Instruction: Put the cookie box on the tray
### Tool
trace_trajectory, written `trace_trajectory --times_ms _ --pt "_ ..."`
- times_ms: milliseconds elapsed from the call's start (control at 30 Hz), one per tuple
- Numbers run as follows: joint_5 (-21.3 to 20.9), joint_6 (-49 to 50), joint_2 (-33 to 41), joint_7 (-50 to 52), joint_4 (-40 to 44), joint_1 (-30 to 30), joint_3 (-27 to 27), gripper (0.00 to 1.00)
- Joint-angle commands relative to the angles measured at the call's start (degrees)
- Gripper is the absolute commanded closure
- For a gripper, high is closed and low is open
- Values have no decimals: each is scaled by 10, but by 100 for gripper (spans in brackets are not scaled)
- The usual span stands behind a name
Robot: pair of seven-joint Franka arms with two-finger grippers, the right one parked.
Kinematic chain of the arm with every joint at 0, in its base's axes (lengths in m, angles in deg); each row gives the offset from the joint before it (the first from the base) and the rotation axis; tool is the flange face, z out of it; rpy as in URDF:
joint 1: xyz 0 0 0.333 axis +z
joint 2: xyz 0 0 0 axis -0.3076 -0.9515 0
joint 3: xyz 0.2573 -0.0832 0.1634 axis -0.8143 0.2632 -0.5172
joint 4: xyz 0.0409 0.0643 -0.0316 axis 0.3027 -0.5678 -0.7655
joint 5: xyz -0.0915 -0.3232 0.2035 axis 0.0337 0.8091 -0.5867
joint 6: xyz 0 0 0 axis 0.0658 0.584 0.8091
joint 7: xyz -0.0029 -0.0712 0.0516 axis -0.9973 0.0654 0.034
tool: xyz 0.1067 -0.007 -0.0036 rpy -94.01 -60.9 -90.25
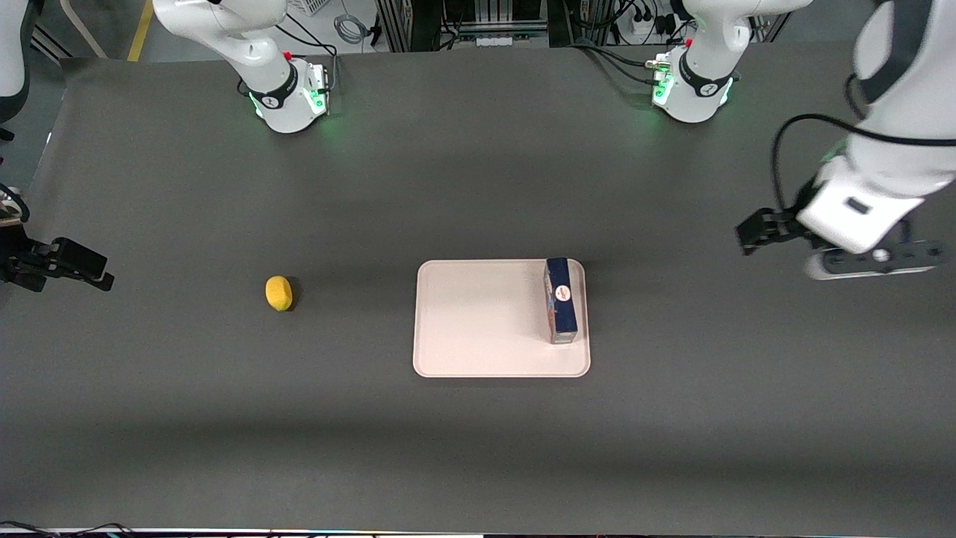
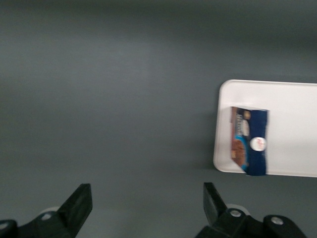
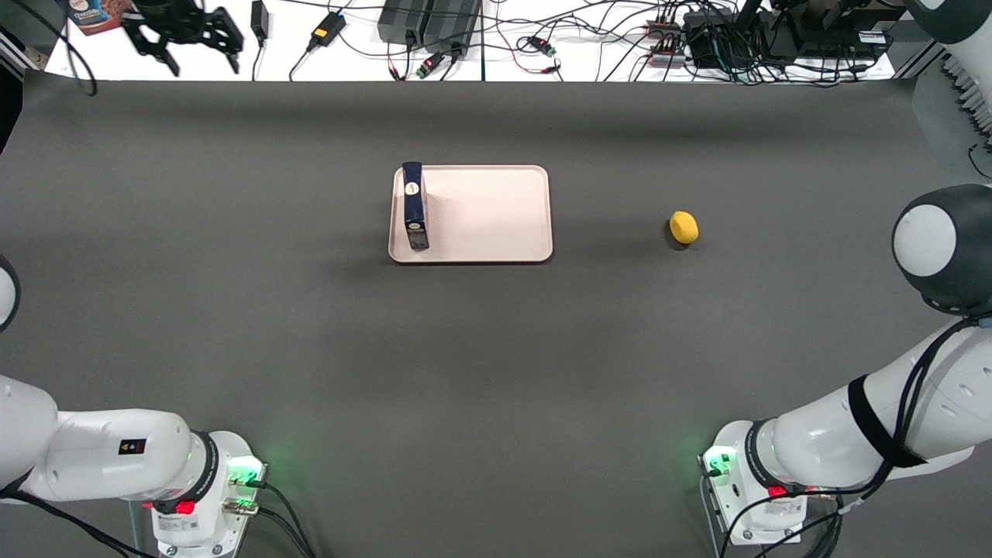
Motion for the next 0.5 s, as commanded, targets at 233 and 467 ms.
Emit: trace_trajectory --times_ms 233,467 --pt "7 2 19 -35 -19 -27 -56 0" --pt "8 17 34 -19 -32 -30 -53 0"
